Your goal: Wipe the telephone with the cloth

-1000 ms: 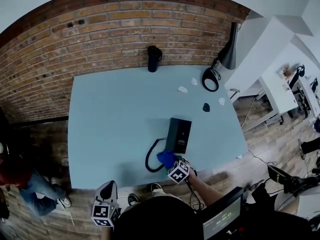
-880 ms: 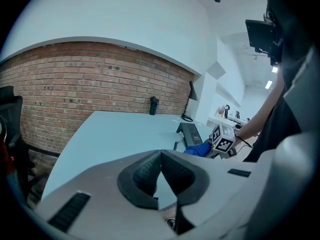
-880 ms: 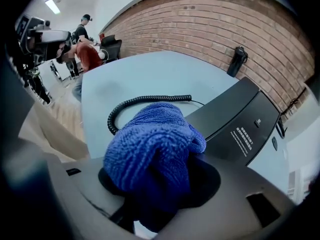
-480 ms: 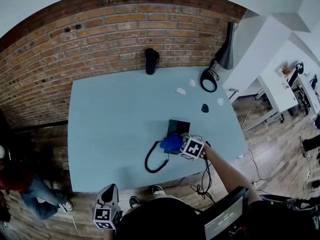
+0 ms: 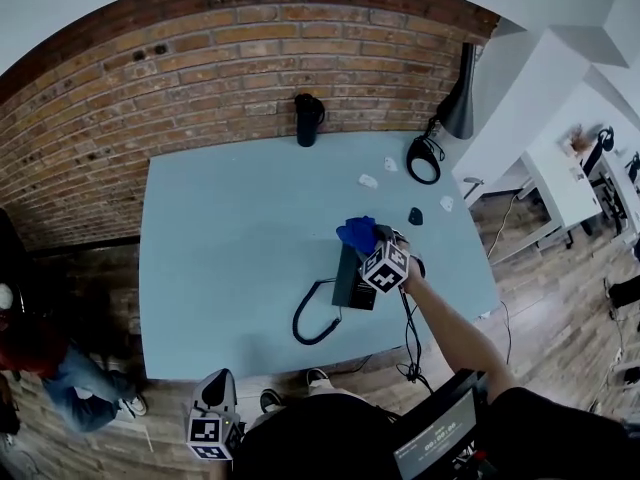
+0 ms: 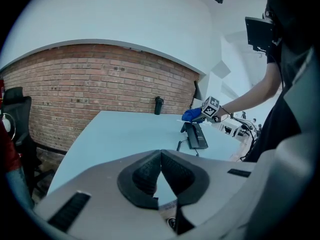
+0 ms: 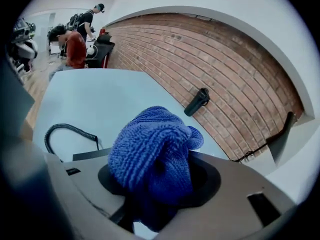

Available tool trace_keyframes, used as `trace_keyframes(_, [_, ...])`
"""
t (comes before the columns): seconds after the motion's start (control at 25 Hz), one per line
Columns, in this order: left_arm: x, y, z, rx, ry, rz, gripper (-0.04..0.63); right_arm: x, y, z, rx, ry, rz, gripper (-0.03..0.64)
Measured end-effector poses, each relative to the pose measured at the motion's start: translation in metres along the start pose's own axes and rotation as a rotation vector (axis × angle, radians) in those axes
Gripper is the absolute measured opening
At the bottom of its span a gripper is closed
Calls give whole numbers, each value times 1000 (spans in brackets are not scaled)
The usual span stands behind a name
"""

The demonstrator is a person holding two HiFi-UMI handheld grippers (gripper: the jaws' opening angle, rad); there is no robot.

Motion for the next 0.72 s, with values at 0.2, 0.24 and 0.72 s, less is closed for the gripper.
trace_keyframes(0.2, [-1, 3, 3, 15, 13, 5, 23, -30, 16, -7, -46, 26, -67, 236])
trace_keyframes(0.24, [-1, 3, 3, 13, 15, 5, 23, -33, 17, -9, -35, 30, -98, 236])
trace_keyframes(0.72, [-2, 5, 0, 11, 31, 3, 23, -46, 22, -7, 16, -26, -114, 235])
Point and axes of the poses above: the fingertips, and each gripper's own axes: z backward along the fingers, y to its left, x out of its top, the point moved 10 cm from there along z, backward along the fingers, and after that the axes turned 9 degrees about -x, right-handed, at the moved point
